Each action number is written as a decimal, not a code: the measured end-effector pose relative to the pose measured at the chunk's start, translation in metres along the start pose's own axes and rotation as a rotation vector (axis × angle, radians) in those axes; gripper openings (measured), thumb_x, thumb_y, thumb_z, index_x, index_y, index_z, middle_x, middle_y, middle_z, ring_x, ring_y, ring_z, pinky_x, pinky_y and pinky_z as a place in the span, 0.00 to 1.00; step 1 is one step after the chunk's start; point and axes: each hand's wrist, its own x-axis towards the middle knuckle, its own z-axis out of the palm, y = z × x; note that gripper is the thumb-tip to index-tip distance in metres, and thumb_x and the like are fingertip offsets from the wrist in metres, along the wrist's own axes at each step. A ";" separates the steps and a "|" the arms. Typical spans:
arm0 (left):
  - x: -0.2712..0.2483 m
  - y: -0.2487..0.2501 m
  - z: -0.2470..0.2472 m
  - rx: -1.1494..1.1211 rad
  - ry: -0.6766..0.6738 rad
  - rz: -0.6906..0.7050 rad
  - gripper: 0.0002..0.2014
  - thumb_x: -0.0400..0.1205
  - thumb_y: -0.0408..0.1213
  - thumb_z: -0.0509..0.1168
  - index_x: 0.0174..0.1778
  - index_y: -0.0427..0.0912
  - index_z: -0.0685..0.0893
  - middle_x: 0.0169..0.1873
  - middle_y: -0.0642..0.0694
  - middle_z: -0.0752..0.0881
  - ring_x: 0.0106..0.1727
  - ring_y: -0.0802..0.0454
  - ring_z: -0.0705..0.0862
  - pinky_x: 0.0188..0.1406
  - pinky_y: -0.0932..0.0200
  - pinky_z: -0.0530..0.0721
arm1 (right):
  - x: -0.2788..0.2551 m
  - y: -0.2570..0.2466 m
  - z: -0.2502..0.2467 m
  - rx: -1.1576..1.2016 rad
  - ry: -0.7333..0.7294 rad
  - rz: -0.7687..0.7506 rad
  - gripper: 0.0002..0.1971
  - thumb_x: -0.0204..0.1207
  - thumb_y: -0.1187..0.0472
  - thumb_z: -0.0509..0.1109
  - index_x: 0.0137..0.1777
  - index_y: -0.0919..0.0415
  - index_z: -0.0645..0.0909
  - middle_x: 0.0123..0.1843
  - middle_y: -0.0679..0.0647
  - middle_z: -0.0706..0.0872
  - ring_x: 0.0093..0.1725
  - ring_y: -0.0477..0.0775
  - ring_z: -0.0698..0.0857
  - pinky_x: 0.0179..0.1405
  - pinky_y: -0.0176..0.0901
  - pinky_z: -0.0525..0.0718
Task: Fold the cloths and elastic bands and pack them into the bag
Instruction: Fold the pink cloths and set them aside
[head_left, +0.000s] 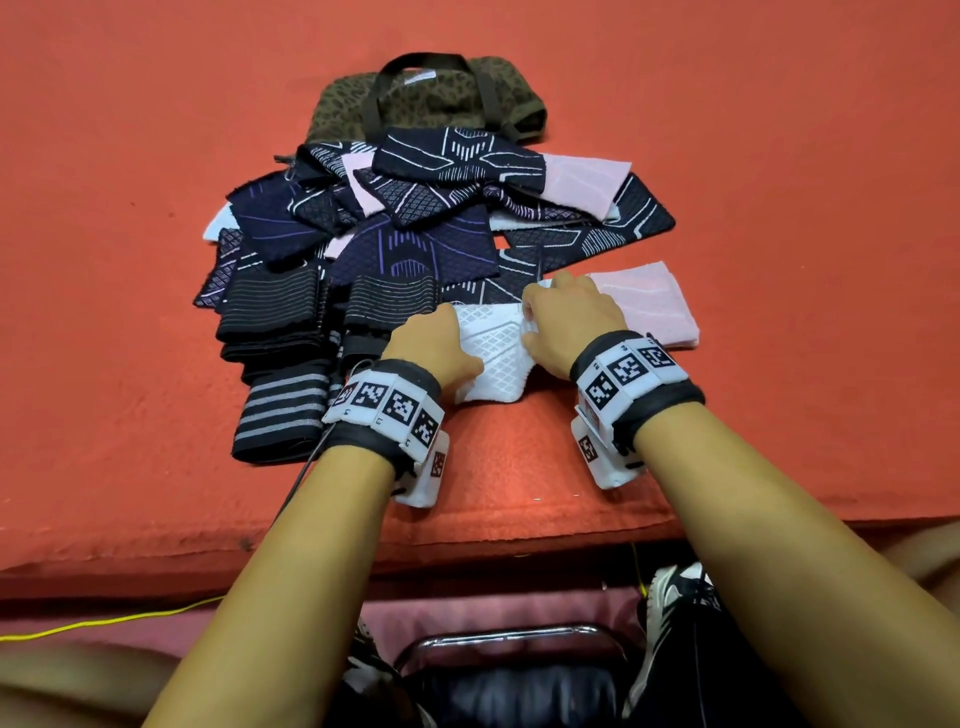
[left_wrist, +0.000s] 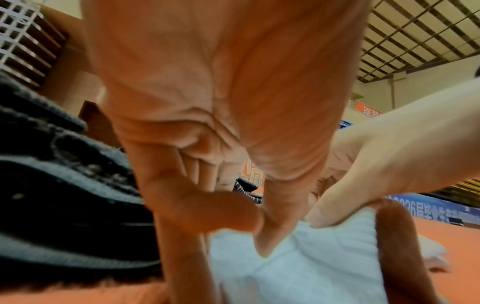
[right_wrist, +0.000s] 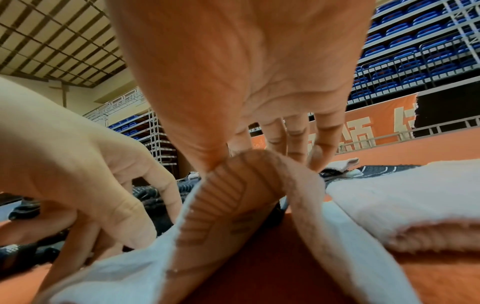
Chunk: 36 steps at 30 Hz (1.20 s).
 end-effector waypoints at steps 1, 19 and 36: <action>0.000 0.000 0.000 -0.042 -0.003 -0.006 0.28 0.76 0.45 0.72 0.69 0.40 0.73 0.61 0.39 0.82 0.61 0.39 0.82 0.52 0.51 0.79 | 0.000 0.000 0.000 0.000 0.001 -0.004 0.19 0.79 0.56 0.64 0.70 0.53 0.75 0.68 0.61 0.75 0.68 0.65 0.73 0.61 0.56 0.75; -0.004 -0.001 -0.033 -0.314 0.213 0.214 0.11 0.74 0.33 0.68 0.51 0.47 0.82 0.30 0.54 0.75 0.35 0.52 0.75 0.31 0.63 0.68 | -0.005 -0.022 0.028 0.227 -0.139 -0.238 0.20 0.73 0.61 0.69 0.66 0.60 0.75 0.61 0.60 0.78 0.61 0.63 0.79 0.57 0.56 0.81; -0.003 0.009 -0.014 -0.540 0.076 0.285 0.28 0.78 0.43 0.67 0.75 0.45 0.70 0.34 0.46 0.84 0.38 0.49 0.82 0.48 0.47 0.83 | -0.006 -0.012 0.016 0.689 -0.179 -0.106 0.13 0.72 0.54 0.72 0.54 0.55 0.76 0.49 0.51 0.88 0.50 0.54 0.86 0.51 0.45 0.82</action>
